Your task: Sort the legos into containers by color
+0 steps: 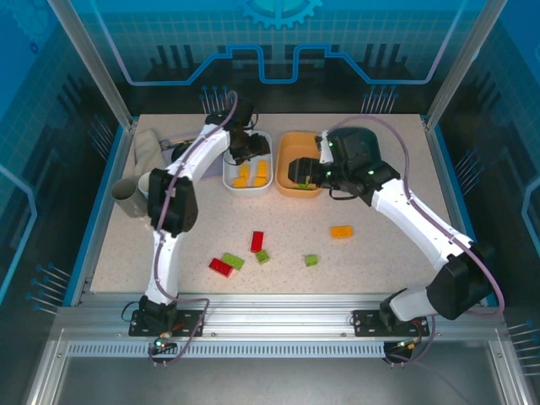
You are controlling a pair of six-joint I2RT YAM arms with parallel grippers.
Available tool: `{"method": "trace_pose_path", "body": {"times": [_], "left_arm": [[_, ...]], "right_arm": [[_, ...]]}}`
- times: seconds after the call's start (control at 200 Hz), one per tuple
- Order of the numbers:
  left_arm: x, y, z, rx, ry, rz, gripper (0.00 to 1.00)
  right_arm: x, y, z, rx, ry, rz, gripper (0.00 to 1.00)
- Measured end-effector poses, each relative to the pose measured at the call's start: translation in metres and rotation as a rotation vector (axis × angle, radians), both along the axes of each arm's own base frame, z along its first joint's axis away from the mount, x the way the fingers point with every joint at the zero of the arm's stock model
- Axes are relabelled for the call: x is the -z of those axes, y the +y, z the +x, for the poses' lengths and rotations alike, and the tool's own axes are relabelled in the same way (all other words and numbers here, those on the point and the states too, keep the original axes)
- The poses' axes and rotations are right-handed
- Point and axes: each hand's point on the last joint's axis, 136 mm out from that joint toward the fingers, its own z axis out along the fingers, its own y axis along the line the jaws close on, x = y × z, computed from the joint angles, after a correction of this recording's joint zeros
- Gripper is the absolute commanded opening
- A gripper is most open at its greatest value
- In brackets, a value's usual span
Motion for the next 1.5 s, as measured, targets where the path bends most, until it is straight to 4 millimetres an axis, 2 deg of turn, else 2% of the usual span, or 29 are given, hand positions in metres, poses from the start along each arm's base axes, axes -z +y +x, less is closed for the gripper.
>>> {"method": "trace_pose_path", "body": {"times": [0.085, 0.165, 0.2, 0.265, 0.335, 0.37, 0.525, 0.615, 0.68, 0.83, 1.025, 1.386, 1.501], "left_arm": [[-0.05, 0.013, -0.026, -0.038, -0.081, -0.023, 0.72], [-0.095, 0.028, -0.063, -0.073, -0.17, -0.052, 0.79], [-0.108, 0.035, -0.081, -0.086, -0.201, -0.064, 0.81], [-0.119, 0.048, -0.115, -0.112, -0.237, -0.088, 0.84], [-0.111, 0.06, -0.152, -0.139, -0.236, -0.107, 0.86], [-0.101, 0.066, -0.169, -0.154, -0.223, -0.114, 0.87], [-0.042, 0.087, -0.238, -0.215, -0.114, -0.125, 0.9], [-0.027, 0.092, -0.267, -0.227, -0.1, -0.158, 0.91], [-0.023, 0.094, -0.283, -0.233, -0.107, -0.19, 0.91], [-0.022, 0.097, -0.305, -0.234, -0.126, -0.238, 0.91], [-0.021, 0.096, -0.315, -0.224, -0.12, -0.253, 0.91], [-0.017, 0.094, -0.318, -0.212, -0.093, -0.253, 0.92], [-0.015, 0.093, -0.318, -0.206, -0.083, -0.253, 0.93]], "right_arm": [[0.011, 0.015, -0.021, -0.063, 0.015, -0.068, 0.76], [0.027, 0.031, -0.04, -0.123, 0.05, -0.124, 0.74], [0.036, 0.038, -0.048, -0.142, 0.07, -0.151, 0.74], [0.055, 0.049, -0.059, -0.172, 0.114, -0.207, 0.72], [0.077, 0.063, -0.071, -0.203, 0.169, -0.272, 0.72], [0.087, 0.07, -0.075, -0.216, 0.193, -0.299, 0.72], [0.127, 0.102, -0.09, -0.248, 0.291, -0.403, 0.72], [0.147, 0.113, -0.095, -0.224, 0.36, -0.443, 0.73], [0.161, 0.114, -0.095, -0.191, 0.406, -0.465, 0.74], [0.187, 0.115, -0.094, -0.123, 0.488, -0.506, 0.73], [0.202, 0.121, -0.09, -0.075, 0.53, -0.52, 0.71], [0.222, 0.121, -0.087, -0.013, 0.569, -0.55, 0.43], [0.22, 0.121, -0.085, -0.007, 0.566, -0.546, 0.37]]}}
